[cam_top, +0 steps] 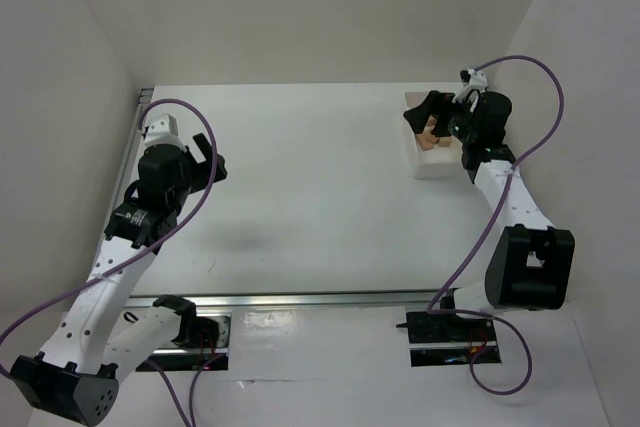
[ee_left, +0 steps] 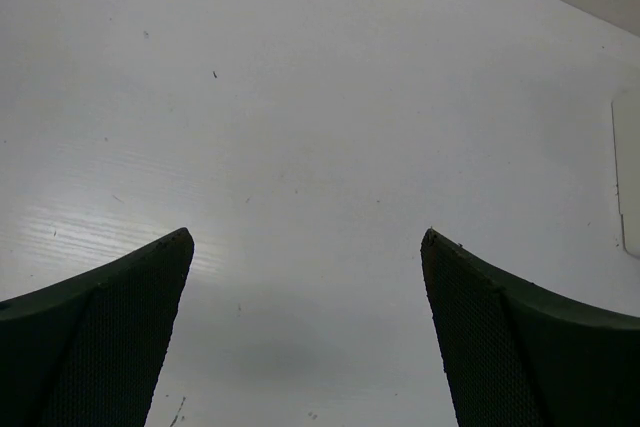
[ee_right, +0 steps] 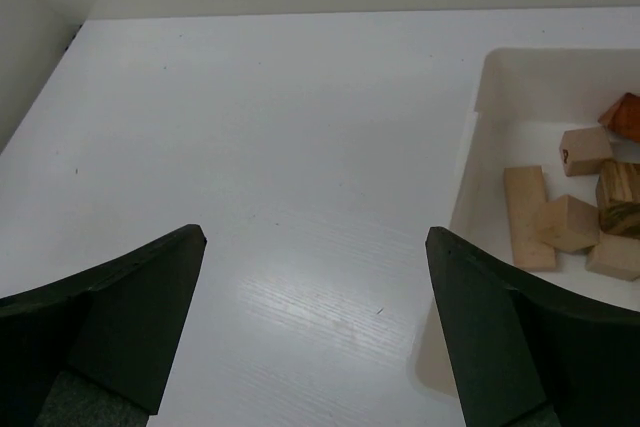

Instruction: Build the wood block tower

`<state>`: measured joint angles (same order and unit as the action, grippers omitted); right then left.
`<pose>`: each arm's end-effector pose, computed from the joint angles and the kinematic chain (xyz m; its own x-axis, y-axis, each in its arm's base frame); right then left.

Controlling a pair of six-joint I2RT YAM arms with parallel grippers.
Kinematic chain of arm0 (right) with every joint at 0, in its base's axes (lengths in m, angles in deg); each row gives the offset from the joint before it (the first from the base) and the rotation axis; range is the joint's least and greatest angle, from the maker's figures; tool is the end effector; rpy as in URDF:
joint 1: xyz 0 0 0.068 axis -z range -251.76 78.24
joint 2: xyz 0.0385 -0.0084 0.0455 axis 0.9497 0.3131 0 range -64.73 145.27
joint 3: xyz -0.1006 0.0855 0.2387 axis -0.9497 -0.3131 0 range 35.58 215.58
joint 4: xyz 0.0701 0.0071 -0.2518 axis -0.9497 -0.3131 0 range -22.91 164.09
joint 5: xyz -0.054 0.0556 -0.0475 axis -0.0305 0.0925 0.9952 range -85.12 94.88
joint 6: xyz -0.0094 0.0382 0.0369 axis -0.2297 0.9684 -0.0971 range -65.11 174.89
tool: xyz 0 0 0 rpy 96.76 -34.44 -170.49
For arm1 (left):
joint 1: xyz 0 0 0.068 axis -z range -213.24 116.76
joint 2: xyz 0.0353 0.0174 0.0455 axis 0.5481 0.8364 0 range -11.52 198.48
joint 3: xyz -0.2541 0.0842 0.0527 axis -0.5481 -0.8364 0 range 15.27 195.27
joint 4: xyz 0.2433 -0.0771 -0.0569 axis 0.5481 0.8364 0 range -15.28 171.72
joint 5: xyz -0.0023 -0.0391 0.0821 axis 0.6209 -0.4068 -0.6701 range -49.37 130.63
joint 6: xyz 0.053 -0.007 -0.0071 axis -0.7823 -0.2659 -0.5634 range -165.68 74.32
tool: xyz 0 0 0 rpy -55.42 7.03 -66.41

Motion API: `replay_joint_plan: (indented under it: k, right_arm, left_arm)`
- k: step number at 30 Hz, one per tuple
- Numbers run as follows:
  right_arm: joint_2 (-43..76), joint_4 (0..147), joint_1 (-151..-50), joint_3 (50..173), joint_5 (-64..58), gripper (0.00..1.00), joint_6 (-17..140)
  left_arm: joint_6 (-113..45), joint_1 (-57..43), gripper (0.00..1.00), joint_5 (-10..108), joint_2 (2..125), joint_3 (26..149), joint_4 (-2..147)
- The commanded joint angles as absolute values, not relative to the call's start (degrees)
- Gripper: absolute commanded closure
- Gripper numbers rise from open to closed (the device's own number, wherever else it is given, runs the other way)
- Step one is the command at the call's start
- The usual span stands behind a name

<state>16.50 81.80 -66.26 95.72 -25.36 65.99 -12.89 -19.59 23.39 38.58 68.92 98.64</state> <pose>0.3320 -0.0138 0.3179 -0.3041 0.1963 -0.9322 -0.3531 0.8856 0.3016 0.1898 -0.0352 0.3535 -0.2603 -0.4691 -0.8439 -0.2208 0.8798 -0.4209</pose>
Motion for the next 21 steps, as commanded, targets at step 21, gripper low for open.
replay_joint_plan:
  k: [21]
  right_arm:
    - [32.5,73.3,-66.4,105.3,-2.8,0.00,56.1]
  left_arm:
    - [-14.2,-19.4,0.00,23.1,38.7,68.3,95.6]
